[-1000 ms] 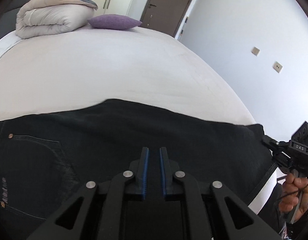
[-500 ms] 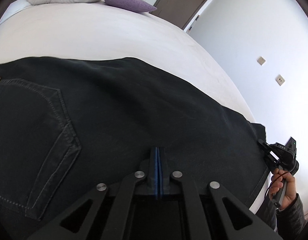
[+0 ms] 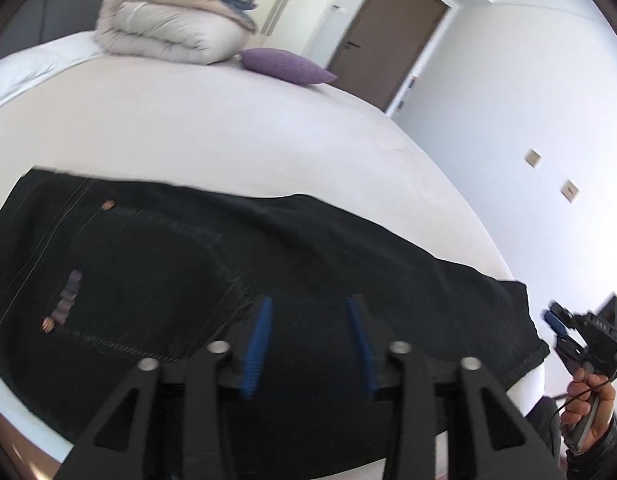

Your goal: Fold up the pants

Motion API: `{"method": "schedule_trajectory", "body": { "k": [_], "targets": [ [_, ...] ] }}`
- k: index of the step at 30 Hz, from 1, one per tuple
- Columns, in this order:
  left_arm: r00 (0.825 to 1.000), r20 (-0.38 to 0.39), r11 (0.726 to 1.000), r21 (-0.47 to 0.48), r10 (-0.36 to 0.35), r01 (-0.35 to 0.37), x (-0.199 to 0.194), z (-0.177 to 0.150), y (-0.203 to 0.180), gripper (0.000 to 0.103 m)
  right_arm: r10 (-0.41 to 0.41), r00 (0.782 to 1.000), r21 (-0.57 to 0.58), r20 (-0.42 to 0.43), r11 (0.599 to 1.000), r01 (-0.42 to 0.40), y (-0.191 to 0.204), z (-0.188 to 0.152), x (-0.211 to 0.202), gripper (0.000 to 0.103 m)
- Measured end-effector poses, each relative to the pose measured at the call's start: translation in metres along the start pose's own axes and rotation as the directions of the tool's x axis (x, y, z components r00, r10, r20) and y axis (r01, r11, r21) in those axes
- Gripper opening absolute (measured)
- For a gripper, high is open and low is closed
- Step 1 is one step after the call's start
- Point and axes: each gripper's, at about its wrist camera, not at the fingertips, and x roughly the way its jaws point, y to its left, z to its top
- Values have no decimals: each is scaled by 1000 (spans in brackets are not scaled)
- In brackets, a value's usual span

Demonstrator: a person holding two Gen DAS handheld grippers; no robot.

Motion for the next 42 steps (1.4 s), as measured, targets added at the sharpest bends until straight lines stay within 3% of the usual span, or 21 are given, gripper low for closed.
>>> {"method": "schedule_trajectory", "body": {
  "k": [1, 2, 5, 6, 7, 9, 12, 14, 15, 17, 18, 20, 22, 25, 28, 32, 33, 35, 37, 42],
  "targets": [
    [1000, -9, 1000, 28, 9, -8, 6, 1, -6, 50, 44, 996, -31, -74, 998, -47, 20, -17, 26, 35],
    [1000, -24, 998, 54, 17, -15, 15, 1, -11, 50, 78, 986, -57, -145, 995, -87, 32, -29, 55, 49],
    [990, -126, 997, 55, 69, -62, 40, -5, 6, 48, 68, 961, -59, -267, 994, -87, 36, -58, 129, 49],
    [988, -143, 998, 37, 65, -60, 47, -12, 13, 42, 48, 955, -32, -291, 998, -60, 23, -61, 140, 36],
    [992, -115, 998, 36, 61, -57, 42, -15, 19, 32, 45, 960, -32, -278, 998, -56, 9, -80, 134, 26],
    [994, -101, 999, 7, 49, -49, 36, -20, 29, 26, 15, 972, -22, -233, 1000, -21, -14, -65, 125, 15],
    [994, -83, 997, -24, 76, -78, 25, -21, 43, 18, -86, 994, 79, -72, 993, 91, -79, -34, 61, 15],
    [993, -57, 993, -60, 103, -107, 12, -20, 51, 16, -171, 985, 136, 21, 977, 167, -125, -2, 9, 19],
    [992, -46, 991, -61, 115, -117, 5, -18, 52, 16, -221, 973, 128, 70, 969, 211, -128, 8, -12, 20],
    [992, -16, 992, -42, 122, -123, -2, -11, 41, 25, -279, 948, 88, 154, 959, 269, -120, 13, -50, 28],
    [994, -6, 993, -33, 112, -112, -1, -9, 32, 29, -272, 944, 90, 187, 962, 260, -119, 14, -67, 44],
    [996, 12, 997, -5, 83, -83, 2, -3, 9, 56, -250, 942, 124, 222, 966, 227, -119, 11, -87, 69],
    [1000, 10, 998, 57, 24, -24, 12, 1, -20, 68, -222, 949, 145, 223, 970, 193, -116, 0, -81, 69],
    [998, -71, 983, 181, -1, 14, 42, 0, -67, 70, -178, 970, 227, 167, 964, 138, -133, -6, -54, 69],
    [991, -134, 971, 239, 6, 26, 68, -9, -100, 70, -142, 983, 337, 113, 936, 97, -153, -24, -36, 69],
    [979, -203, 973, 231, 38, 10, 90, -23, -108, 70, -112, 985, 353, 131, 934, 59, -138, -41, 8, 68],
    [978, -205, 972, 236, 48, 2, 90, -26, -106, 70, -95, 987, 357, 133, 933, 42, -127, -57, 23, 68],
    [977, -204, 969, 245, 56, -4, 92, -27, -109, 70, -64, 989, 376, 133, 927, 9, -120, -62, 32, 68],
    [975, -213, 968, 251, 63, -8, 93, -27, -107, 70, -52, 989, 393, 138, 920, -7, -104, -60, 70, 63],
    [973, -213, 961, 276, 88, -27, 97, -36, -116, 70, -54, 989, 400, 135, 917, -5, -77, -36, 37, 42]
  ]
}}
